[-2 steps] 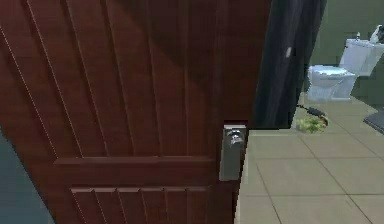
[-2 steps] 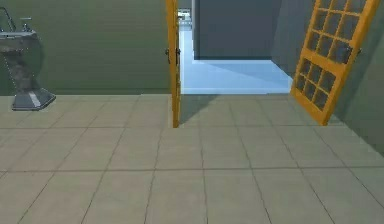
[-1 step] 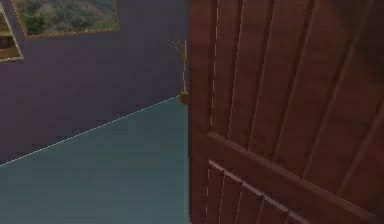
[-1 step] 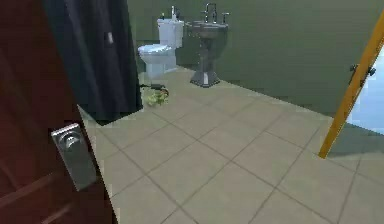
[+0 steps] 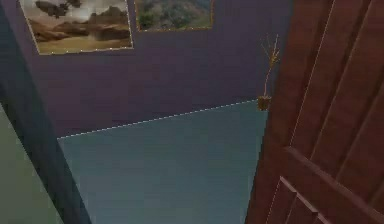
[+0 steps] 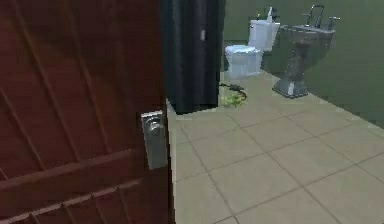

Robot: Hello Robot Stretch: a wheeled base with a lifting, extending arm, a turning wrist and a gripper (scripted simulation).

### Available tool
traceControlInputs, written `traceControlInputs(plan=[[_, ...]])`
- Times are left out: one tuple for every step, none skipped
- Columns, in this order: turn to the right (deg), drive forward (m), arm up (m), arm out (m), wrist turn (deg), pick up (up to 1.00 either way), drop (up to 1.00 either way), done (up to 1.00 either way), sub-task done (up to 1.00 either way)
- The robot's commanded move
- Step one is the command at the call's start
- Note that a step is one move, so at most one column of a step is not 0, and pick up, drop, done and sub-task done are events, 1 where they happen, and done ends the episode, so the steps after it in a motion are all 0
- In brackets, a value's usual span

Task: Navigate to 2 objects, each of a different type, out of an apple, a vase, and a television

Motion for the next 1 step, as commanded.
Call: traceControlInputs(plan=[[0.0,0.95,0.0,0.0,0.0,0.0,0.0,0.0,0.0]])
